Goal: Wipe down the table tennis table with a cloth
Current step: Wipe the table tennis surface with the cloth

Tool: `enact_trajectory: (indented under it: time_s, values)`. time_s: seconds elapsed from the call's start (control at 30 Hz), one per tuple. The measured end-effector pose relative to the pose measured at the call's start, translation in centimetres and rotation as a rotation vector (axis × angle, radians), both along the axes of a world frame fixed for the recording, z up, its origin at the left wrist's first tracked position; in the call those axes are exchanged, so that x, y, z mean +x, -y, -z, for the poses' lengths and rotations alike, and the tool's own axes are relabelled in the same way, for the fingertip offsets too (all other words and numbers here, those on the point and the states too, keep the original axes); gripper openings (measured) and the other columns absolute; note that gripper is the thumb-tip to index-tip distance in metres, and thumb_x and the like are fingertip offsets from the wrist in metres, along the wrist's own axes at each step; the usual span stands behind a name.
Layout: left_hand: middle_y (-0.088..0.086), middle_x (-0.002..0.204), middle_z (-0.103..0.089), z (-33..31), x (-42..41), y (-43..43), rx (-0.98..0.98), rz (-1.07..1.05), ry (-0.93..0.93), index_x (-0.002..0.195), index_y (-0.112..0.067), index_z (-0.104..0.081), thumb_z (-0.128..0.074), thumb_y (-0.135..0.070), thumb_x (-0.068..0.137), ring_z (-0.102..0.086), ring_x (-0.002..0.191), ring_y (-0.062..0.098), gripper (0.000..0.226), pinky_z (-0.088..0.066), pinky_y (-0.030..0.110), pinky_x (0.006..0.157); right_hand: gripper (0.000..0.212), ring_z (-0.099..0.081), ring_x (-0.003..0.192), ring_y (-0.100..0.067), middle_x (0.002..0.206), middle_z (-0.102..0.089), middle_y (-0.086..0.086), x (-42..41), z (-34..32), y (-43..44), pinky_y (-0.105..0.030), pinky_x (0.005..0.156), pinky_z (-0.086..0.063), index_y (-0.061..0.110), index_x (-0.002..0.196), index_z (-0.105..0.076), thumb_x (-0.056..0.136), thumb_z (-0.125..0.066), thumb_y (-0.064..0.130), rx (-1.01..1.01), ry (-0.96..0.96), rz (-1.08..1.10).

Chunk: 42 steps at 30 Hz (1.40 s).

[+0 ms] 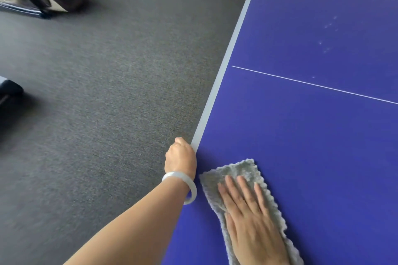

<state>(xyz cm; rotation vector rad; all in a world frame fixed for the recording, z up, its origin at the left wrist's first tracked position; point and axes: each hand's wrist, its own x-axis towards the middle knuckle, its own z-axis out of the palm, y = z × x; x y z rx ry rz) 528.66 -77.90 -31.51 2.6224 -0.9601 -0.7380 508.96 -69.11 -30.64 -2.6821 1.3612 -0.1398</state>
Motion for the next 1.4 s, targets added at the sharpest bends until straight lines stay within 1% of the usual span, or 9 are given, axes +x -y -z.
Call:
enact_trajectory:
  time_s: [0.1, 0.2, 0.43, 0.53, 0.67, 0.83, 1.23, 1.3, 1.4]
  values:
    - [0.021, 0.121, -0.06, -0.1, 0.2, -0.1, -0.032, -0.031, -0.071, 0.113, -0.001, -0.052, -0.032, -0.01, 0.102, -0.053, 0.115, 0.04, 0.024, -0.037, 0.038, 0.082, 0.052, -0.028, 0.149, -0.023, 0.159, -0.034, 0.003, 3.8, -0.2, 4.1, -0.049, 0.115, -0.022, 0.024, 0.15, -0.044, 0.099, -0.033, 0.033, 0.057, -0.035, -0.204]
    - [0.023, 0.122, -0.059, -0.2, 0.4, -0.5, -0.082, -0.045, -0.106, 0.108, -0.002, -0.052, -0.036, -0.013, 0.101, -0.052, 0.114, 0.041, 0.021, -0.039, 0.041, 0.087, 0.054, -0.012, 0.153, -0.016, 0.163, -0.021, 0.009, 5.8, 0.2, 9.6, -0.044, 0.122, -0.007, 0.03, 0.153, -0.035, 0.101, -0.024, 0.035, 0.121, -0.023, -0.315]
    - [0.013, 0.115, -0.061, 0.2, -0.2, -0.1, 0.07, 0.123, 0.026, 0.107, -0.011, -0.041, -0.027, -0.001, 0.095, -0.056, 0.108, 0.036, 0.022, -0.038, 0.039, 0.075, 0.056, 0.007, 0.153, -0.015, 0.167, 0.001, 0.006, 9.5, 0.9, 21.8, -0.042, 0.124, 0.005, 0.029, 0.159, -0.007, 0.105, -0.019, 0.035, 0.095, -0.068, 0.054]
    - [0.013, 0.124, -0.06, 0.8, -0.2, 0.3, 0.079, 0.105, -0.008, 0.139, -0.01, -0.033, -0.025, -0.01, 0.099, -0.055, 0.114, 0.036, 0.041, -0.038, 0.039, 0.08, 0.058, 0.003, 0.154, -0.019, 0.167, -0.003, 0.001, 9.8, 1.2, 18.4, -0.045, 0.124, 0.003, 0.023, 0.159, -0.013, 0.103, -0.018, 0.04, 0.072, -0.03, 0.026]
    - [0.009, 0.125, -0.06, 0.7, -0.1, 0.4, 0.065, 0.012, -0.121, 0.138, -0.022, -0.04, -0.016, -0.028, 0.103, -0.054, 0.115, 0.033, 0.043, -0.032, 0.036, 0.081, 0.062, -0.004, 0.154, -0.015, 0.165, -0.016, 0.003, 8.3, 1.1, 16.9, -0.042, 0.125, -0.001, 0.023, 0.156, -0.028, 0.1, -0.014, 0.046, 0.115, -0.036, -0.246]
    - [0.008, 0.126, -0.06, 0.4, -0.3, 0.5, 0.08, -0.079, -0.165, 0.138, -0.02, -0.049, -0.012, -0.034, 0.104, -0.053, 0.116, 0.033, 0.052, -0.03, 0.036, 0.082, 0.061, 0.01, 0.153, -0.014, 0.167, 0.006, 0.003, 10.2, 1.4, 24.4, -0.037, 0.124, 0.01, 0.022, 0.159, -0.004, 0.103, -0.013, 0.045, 0.087, -0.078, 0.024]
    - [0.015, 0.128, -0.058, 0.5, -0.6, 0.2, 0.04, -0.124, -0.136, 0.145, -0.013, -0.037, -0.02, -0.02, 0.102, -0.054, 0.117, 0.037, 0.047, -0.043, 0.046, 0.095, 0.064, 0.003, 0.154, -0.02, 0.167, 0.0, -0.003, 8.4, 1.1, 26.9, -0.042, 0.125, 0.004, 0.016, 0.16, -0.005, 0.104, -0.019, 0.044, 0.096, 0.001, 0.343]
    - [0.014, 0.122, -0.061, 0.4, -0.7, 0.1, 0.021, -0.116, -0.12, 0.139, -0.012, -0.044, -0.019, -0.023, 0.103, -0.057, 0.111, 0.037, 0.045, -0.042, 0.044, 0.088, 0.065, 0.004, 0.154, -0.02, 0.167, 0.002, -0.003, 4.4, 1.3, 25.3, -0.041, 0.125, 0.004, 0.016, 0.16, -0.003, 0.104, -0.017, 0.046, 0.077, -0.01, 0.401]
    - [0.008, 0.112, -0.066, 0.1, -0.8, -0.3, -0.032, -0.059, -0.112, 0.104, -0.021, -0.059, -0.01, -0.037, 0.102, -0.056, 0.095, 0.032, 0.052, -0.035, 0.038, 0.08, 0.066, 0.0, 0.154, -0.021, 0.167, -0.001, -0.004, -3.6, 1.1, 23.0, -0.044, 0.125, -0.001, 0.015, 0.16, -0.004, 0.103, -0.016, 0.047, 0.062, -0.035, 0.597]
